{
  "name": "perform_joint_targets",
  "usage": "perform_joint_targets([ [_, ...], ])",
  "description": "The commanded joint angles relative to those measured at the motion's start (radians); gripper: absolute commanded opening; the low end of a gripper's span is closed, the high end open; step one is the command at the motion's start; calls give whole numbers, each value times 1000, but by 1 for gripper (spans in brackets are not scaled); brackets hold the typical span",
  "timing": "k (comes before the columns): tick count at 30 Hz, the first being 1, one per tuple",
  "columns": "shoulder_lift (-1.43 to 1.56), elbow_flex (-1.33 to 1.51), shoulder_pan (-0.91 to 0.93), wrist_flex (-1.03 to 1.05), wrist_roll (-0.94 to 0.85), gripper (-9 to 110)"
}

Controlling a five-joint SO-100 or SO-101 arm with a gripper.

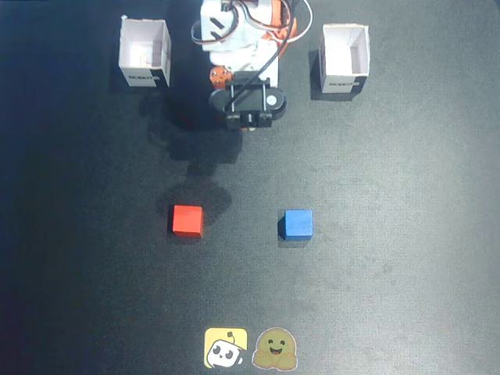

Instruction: Put the red cube in the right box and the blue cube in the left box.

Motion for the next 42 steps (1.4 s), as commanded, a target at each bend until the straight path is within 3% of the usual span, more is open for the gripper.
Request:
perform_joint_targets([
  [1,11,-3,2,-3,6,0],
  [12,-40,-63,5,-129,-3,0],
  [28,-701,-465,114,-330,-109,1],
  [42,-1035,-683,107,-416,-138,14],
])
